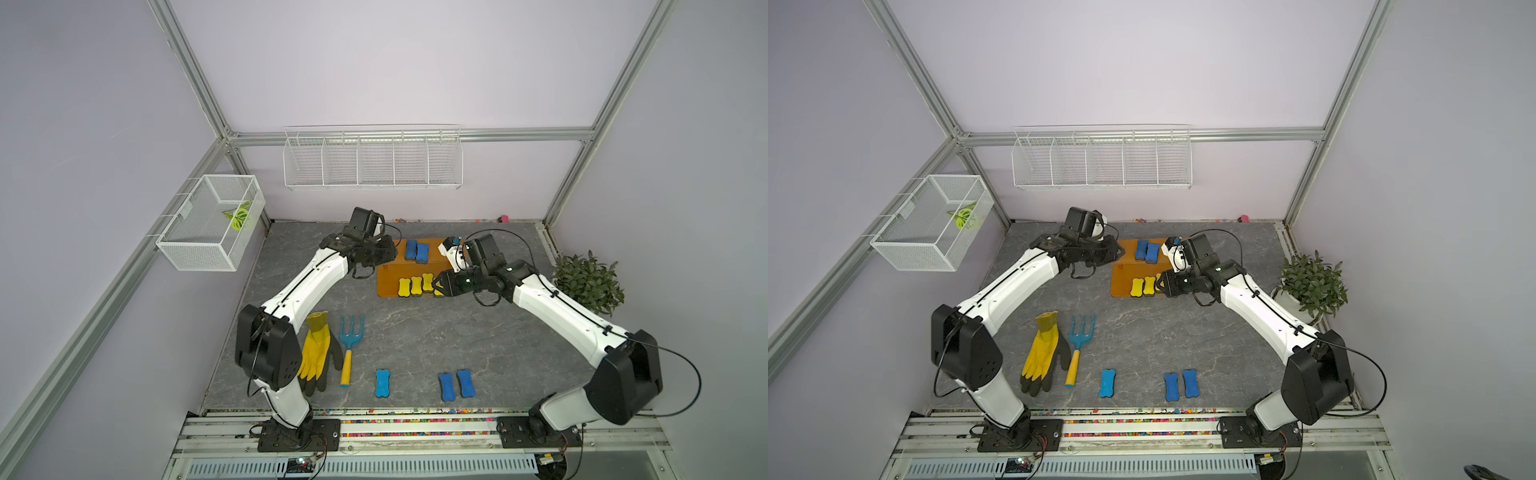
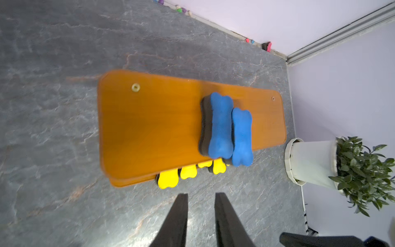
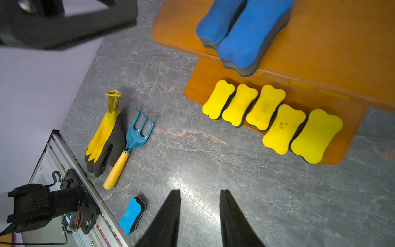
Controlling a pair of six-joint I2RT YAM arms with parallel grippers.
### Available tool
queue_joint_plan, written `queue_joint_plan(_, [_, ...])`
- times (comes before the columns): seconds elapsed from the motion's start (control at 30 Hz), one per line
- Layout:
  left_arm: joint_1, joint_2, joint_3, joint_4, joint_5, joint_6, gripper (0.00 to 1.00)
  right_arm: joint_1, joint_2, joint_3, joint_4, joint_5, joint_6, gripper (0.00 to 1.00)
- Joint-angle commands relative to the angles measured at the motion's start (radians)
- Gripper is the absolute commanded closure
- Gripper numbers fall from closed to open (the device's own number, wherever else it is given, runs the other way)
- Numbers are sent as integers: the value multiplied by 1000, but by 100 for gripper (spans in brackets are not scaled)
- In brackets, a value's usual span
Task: Remove the whiteboard erasers from the shelf
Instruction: Pick up the whiteboard eraser from the shelf.
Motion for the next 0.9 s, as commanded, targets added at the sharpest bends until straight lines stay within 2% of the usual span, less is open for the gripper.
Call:
queue_joint_plan(0.0, [17, 87, 127, -64, 102, 78, 70, -10, -35, -19, 51, -44, 7, 63])
queue_joint_plan(0.23, [41, 208, 260, -106, 187, 112, 69, -45, -36, -20, 56, -87, 7, 63])
queue_joint_plan(0.87, [29, 279, 261, -89, 229, 106, 66, -80, -39, -40, 77, -115, 14, 62])
